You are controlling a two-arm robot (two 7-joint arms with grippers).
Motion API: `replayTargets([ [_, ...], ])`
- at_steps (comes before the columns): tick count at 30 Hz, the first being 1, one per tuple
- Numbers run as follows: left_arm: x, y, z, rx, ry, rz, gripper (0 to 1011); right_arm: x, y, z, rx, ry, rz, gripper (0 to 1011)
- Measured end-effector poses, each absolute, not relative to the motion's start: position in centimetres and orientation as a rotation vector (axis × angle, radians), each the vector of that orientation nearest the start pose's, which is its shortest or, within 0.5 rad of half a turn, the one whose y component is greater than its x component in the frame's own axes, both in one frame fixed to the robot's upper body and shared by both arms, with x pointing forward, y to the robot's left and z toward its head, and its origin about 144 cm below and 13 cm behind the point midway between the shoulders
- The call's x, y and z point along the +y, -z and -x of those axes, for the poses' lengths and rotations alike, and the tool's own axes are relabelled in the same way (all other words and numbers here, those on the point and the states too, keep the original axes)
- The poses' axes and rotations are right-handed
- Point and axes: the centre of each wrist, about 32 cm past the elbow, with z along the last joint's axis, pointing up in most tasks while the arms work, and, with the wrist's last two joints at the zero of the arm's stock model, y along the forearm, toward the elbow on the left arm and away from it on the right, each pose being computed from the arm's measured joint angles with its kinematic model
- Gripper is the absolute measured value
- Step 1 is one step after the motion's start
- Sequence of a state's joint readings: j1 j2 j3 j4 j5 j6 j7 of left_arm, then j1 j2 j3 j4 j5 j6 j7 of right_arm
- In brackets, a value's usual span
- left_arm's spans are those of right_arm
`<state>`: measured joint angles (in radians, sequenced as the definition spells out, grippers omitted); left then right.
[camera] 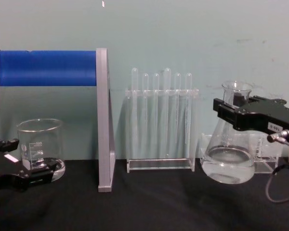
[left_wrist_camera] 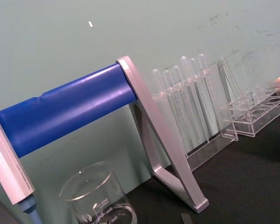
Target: Grasp the erlenmeyer flask with one hand, shake it three times, then place it back.
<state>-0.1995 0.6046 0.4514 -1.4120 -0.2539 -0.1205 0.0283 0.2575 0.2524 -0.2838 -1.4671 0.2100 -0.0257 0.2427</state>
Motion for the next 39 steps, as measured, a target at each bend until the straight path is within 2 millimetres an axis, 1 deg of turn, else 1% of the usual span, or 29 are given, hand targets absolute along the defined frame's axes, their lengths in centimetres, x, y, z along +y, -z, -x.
replayTargets([
  [3, 31.0, -114.0, -48.9, -0.285, -1.248, -0.304, 1001, -22.0, -118.8, -52.1, -0.149, 1.076, -0.004, 449],
  [9, 31.0, -114.0, -48.9, -0.285, -1.248, -0.304, 1001, -21.1, -118.8, -51.8, -0.140, 1.023, -0.007, 449],
  [23, 31.0, -114.0, -48.9, -0.285, -1.248, -0.304, 1001, -17.6, -118.7, -49.9, -0.096, 0.810, -0.031, 449],
  [33, 31.0, -114.0, -48.9, -0.285, -1.248, -0.304, 1001, -16.3, -118.5, -48.7, -0.083, 0.696, -0.026, 449],
  [39, 31.0, -114.0, -48.9, -0.285, -1.248, -0.304, 1001, -15.9, -118.3, -48.3, -0.080, 0.663, -0.022, 449],
])
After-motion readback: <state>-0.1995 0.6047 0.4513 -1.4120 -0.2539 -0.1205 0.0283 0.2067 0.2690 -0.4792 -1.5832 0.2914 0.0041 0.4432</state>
